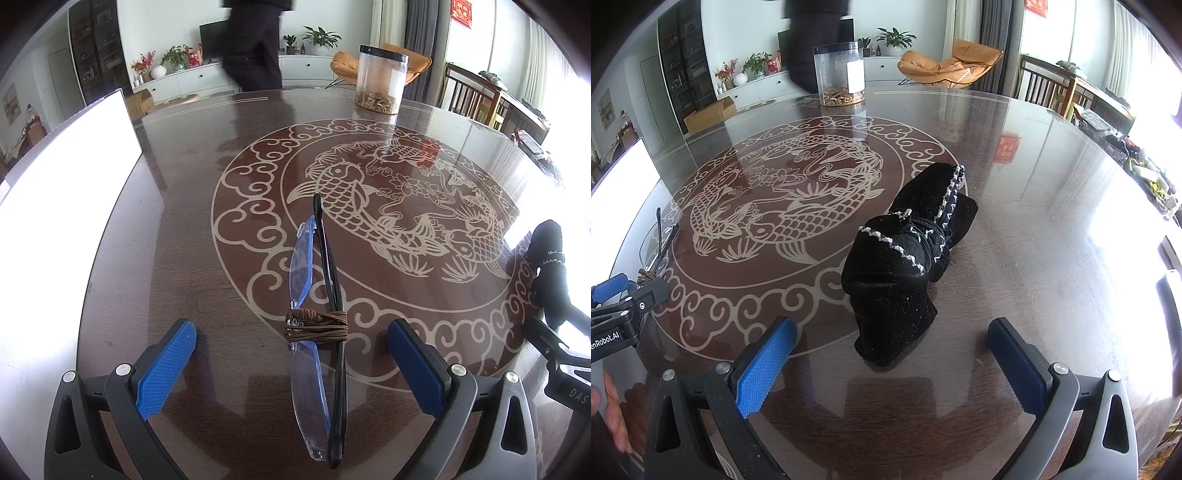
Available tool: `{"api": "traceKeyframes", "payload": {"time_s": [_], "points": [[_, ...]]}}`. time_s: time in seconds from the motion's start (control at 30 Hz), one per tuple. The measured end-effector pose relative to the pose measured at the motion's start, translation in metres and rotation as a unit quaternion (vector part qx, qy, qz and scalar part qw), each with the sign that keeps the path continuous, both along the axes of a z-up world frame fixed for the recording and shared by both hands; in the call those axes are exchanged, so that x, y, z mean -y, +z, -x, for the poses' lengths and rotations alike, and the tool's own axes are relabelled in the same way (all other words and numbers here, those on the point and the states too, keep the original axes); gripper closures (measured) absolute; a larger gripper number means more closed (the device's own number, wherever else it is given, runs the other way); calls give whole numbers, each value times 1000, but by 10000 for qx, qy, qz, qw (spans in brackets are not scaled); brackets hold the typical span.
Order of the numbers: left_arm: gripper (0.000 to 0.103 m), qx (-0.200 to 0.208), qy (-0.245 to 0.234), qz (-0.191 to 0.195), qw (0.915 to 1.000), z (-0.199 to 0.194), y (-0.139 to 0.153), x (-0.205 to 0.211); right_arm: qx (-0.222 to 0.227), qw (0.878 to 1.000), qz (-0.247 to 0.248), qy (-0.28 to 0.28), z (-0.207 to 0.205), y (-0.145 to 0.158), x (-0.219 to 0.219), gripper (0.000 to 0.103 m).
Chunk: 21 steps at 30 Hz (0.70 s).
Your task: Organize objects
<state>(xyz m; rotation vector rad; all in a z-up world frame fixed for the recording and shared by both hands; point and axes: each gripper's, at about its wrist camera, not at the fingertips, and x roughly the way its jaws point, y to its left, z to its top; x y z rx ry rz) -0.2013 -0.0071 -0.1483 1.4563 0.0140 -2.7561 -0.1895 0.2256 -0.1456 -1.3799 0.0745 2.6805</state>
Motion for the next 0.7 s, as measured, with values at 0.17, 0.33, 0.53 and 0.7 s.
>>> {"api": "traceKeyframes", "payload": {"time_s": [0.17,0.33,0.53,0.7], "points": [[0,233,-238,-19,9994,4,1,2,-1,10000,-2,0,0,0,0,0],[0,698,-619,-76,9956,11,3,11,-3,10000,-6,0,0,0,0,0],[0,734,-378,-493,9954,20,6,28,18,10000,4,54,2,0,0,0],[3,656,-632,-220,9956,21,8,3,512,9966,580,281,24,10,-12,0]]}}
